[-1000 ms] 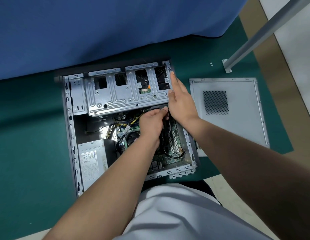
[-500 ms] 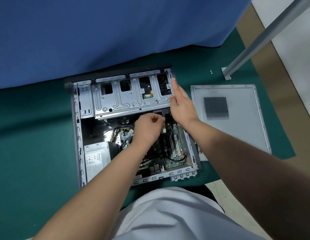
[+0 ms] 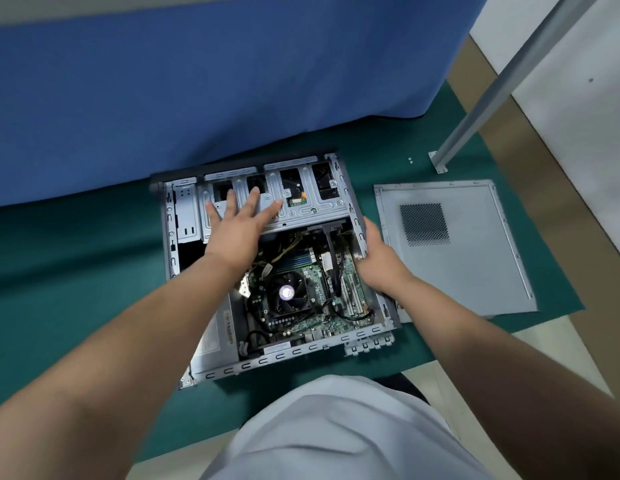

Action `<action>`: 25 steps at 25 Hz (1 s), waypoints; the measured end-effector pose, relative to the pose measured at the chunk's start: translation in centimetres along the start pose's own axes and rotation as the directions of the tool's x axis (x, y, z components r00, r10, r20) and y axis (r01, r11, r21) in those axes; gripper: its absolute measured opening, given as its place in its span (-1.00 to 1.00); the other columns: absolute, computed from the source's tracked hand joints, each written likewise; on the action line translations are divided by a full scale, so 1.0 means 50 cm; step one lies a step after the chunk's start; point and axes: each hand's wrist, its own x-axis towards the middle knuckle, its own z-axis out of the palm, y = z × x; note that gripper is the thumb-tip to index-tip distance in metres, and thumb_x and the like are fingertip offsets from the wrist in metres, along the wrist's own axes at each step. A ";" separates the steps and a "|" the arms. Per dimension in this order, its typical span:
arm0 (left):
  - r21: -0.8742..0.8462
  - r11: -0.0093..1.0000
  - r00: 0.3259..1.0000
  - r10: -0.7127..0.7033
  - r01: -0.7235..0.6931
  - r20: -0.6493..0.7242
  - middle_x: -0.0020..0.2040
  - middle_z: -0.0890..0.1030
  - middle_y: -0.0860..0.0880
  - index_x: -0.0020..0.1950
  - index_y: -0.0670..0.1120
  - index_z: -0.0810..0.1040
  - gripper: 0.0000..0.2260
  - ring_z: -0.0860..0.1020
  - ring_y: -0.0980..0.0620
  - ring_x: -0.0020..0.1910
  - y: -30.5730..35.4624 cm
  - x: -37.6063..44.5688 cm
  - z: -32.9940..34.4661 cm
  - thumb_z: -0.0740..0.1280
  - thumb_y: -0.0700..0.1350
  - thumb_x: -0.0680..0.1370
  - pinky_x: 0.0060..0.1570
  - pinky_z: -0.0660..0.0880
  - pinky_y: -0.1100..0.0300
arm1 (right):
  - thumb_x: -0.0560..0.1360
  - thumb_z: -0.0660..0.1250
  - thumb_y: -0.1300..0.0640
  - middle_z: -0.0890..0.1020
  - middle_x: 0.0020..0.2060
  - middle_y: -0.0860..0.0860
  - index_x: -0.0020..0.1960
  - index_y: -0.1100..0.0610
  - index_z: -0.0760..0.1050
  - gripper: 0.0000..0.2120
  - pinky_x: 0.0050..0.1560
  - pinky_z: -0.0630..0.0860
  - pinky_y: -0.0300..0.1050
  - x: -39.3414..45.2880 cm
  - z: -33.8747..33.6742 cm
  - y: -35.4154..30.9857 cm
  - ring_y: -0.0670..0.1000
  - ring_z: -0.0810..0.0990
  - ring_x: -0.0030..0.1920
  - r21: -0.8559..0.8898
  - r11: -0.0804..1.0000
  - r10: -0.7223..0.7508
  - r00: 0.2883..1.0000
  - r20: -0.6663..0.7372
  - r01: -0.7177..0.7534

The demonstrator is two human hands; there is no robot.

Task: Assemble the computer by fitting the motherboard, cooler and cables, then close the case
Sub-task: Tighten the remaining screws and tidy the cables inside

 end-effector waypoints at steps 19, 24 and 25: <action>0.014 1.000 0.996 -0.023 0.024 -0.087 0.69 -0.22 0.00 0.60 0.32 -0.34 -0.24 -0.23 -0.17 0.65 0.012 -0.022 0.042 0.15 0.20 0.61 0.52 -0.22 -0.41 | 0.61 0.16 -0.03 0.60 -0.16 0.04 0.60 -0.03 -0.06 -0.35 -0.28 0.60 0.05 -0.026 0.016 -0.001 0.07 0.60 -0.29 -0.241 0.970 -0.075 0.986 -0.150 0.037; -0.012 0.999 0.990 -0.037 0.036 -0.139 0.70 -0.11 0.02 0.63 0.33 -0.21 -0.29 -0.15 -0.14 0.67 0.015 -0.017 0.056 0.06 0.26 0.55 0.53 -0.19 -0.40 | 0.60 0.16 0.03 0.55 -0.26 0.02 0.57 0.00 -0.01 -0.39 -0.28 0.62 0.11 -0.016 0.018 0.003 0.07 0.58 -0.34 -0.290 0.957 -0.091 0.979 -0.183 0.034; -0.021 0.999 0.990 -0.044 0.042 -0.138 0.70 -0.10 0.02 0.63 0.34 -0.19 -0.31 -0.15 -0.13 0.67 0.018 -0.018 0.054 0.03 0.27 0.54 0.54 -0.18 -0.39 | 0.59 0.16 0.03 0.56 -0.25 0.03 0.57 0.00 -0.02 -0.38 -0.27 0.62 0.12 -0.017 0.017 0.004 0.07 0.58 -0.33 -0.290 0.956 -0.096 0.980 -0.176 0.041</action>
